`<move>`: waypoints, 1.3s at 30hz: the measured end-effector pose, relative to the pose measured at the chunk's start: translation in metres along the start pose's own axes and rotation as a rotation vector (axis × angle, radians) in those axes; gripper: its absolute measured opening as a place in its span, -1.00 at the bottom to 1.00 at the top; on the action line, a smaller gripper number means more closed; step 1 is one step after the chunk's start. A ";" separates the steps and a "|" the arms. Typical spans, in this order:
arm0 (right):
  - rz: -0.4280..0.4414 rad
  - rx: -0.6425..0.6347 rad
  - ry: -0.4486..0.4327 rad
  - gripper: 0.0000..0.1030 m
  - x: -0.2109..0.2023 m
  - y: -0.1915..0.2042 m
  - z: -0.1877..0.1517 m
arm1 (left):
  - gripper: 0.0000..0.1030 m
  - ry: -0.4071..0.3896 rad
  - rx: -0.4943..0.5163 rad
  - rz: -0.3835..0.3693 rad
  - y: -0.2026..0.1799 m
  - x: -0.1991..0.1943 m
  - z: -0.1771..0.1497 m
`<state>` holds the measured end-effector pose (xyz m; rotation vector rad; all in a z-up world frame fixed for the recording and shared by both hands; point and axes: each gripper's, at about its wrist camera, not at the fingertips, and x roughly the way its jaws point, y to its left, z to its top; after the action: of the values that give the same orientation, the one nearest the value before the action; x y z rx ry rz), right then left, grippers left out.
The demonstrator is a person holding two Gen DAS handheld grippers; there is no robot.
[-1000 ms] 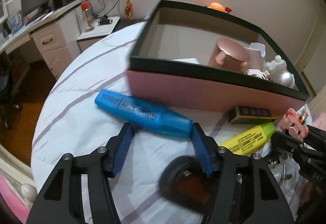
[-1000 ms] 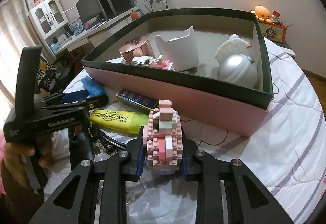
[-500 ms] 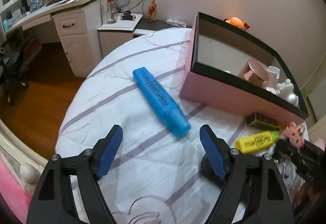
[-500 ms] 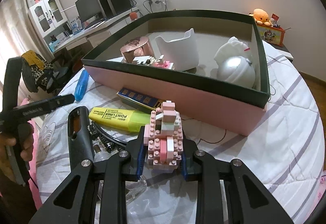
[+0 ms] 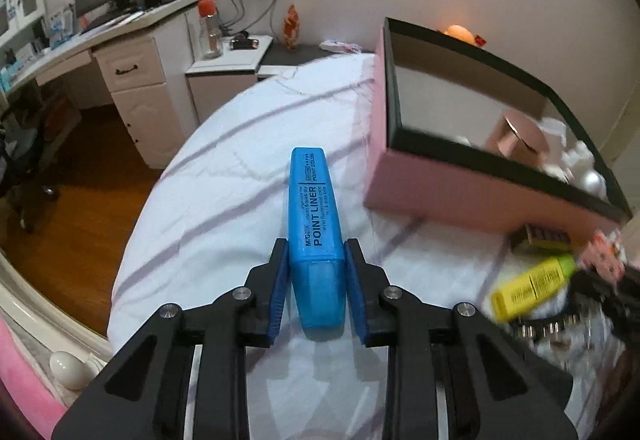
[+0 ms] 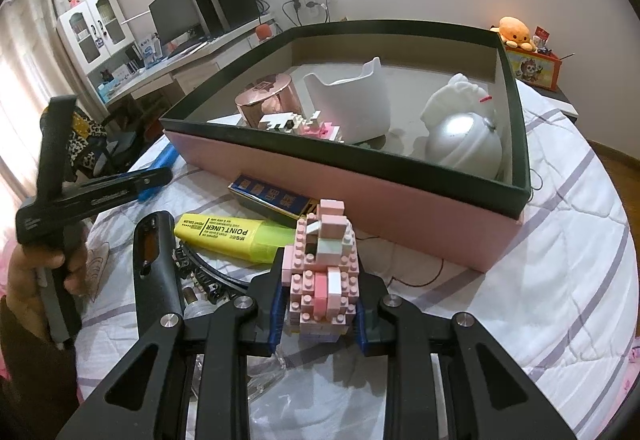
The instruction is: Organize rigid objects
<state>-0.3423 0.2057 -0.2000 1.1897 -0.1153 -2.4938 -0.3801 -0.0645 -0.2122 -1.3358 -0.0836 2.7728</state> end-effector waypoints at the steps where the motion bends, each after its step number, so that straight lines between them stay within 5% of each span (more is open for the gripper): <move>1: -0.003 -0.003 0.002 -0.48 0.000 0.001 0.000 | -0.47 0.001 0.008 -0.008 0.002 -0.004 -0.004; 14: -0.059 -0.013 -0.008 -0.48 -0.002 0.006 -0.002 | -0.48 -0.001 0.080 0.046 -0.006 -0.025 -0.029; 24: -0.062 -0.035 -0.077 -0.48 -0.034 0.017 0.003 | -0.48 -0.085 0.063 -0.105 -0.009 -0.067 -0.022; 31: -0.059 -0.068 -0.159 -0.48 -0.065 0.027 0.017 | -0.48 -0.167 0.094 -0.145 -0.023 -0.100 -0.007; 39: -0.082 -0.109 -0.238 -0.48 -0.086 0.028 0.048 | -0.48 -0.301 0.210 -0.190 -0.066 -0.135 0.049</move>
<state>-0.3216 0.2075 -0.0997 0.8685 0.0083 -2.6682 -0.3318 -0.0101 -0.0716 -0.8130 0.0617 2.7067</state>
